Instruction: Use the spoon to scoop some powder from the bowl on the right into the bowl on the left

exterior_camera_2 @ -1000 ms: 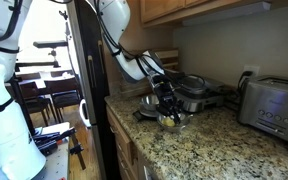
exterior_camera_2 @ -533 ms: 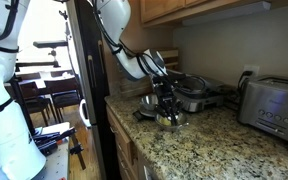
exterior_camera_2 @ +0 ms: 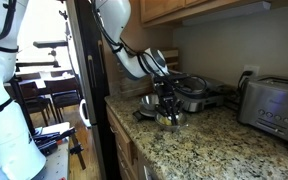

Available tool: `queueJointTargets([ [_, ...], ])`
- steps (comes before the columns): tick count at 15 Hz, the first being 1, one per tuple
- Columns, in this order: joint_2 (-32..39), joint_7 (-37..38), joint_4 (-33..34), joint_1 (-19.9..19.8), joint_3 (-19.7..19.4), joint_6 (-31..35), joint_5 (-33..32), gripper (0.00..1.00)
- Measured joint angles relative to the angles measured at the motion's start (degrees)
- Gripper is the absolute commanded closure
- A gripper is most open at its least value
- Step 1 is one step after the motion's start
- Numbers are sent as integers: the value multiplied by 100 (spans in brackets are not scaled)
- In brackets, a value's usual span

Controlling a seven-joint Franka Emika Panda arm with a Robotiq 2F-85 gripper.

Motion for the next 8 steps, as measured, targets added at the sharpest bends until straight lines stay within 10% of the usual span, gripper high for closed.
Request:
queueJointTargets([
  [8,-78,-163,-1,-96,0,172,341,96],
])
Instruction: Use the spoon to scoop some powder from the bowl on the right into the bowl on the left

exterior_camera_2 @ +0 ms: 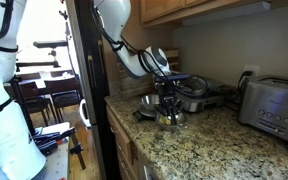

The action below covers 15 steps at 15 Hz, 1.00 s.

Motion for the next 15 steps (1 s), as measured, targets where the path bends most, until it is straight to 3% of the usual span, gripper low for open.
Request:
queueJointTargets([
  [15,-561,-417,-186,-408,-5,415,891,96],
])
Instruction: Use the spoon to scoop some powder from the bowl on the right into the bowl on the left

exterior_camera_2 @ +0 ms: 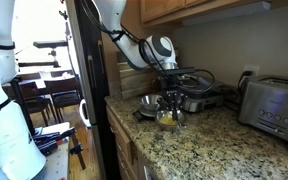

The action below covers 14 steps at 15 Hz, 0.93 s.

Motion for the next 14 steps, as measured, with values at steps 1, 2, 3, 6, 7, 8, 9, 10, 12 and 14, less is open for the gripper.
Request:
queueJointTargets([
  [1,-41,-80,-27,-17,0,44,96,96],
  [2,-96,-151,-61,-26,-1,86,173,96],
  [3,-147,-202,-94,-27,-3,124,227,96],
  [6,-325,-341,-186,-20,-3,166,324,96],
  [7,-393,-383,-214,-12,-2,168,331,96],
  [8,-449,-415,-238,-1,-2,170,332,96],
  [9,-509,-447,-260,15,-1,171,332,96],
  [10,-567,-494,-288,33,0,171,332,96],
  [12,-654,-571,-312,99,1,171,332,96],
  [14,-713,-653,-316,201,6,171,331,96],
])
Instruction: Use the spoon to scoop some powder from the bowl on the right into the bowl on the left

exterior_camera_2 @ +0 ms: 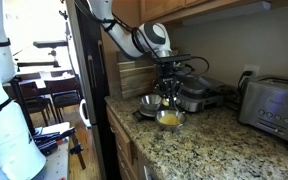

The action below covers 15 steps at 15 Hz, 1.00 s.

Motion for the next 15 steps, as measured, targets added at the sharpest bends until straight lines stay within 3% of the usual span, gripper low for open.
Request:
queueJointTargets([
  [10,-21,-227,0,636,206,-1,-80,96],
  [15,-17,31,-31,908,256,-1,-771,96],
])
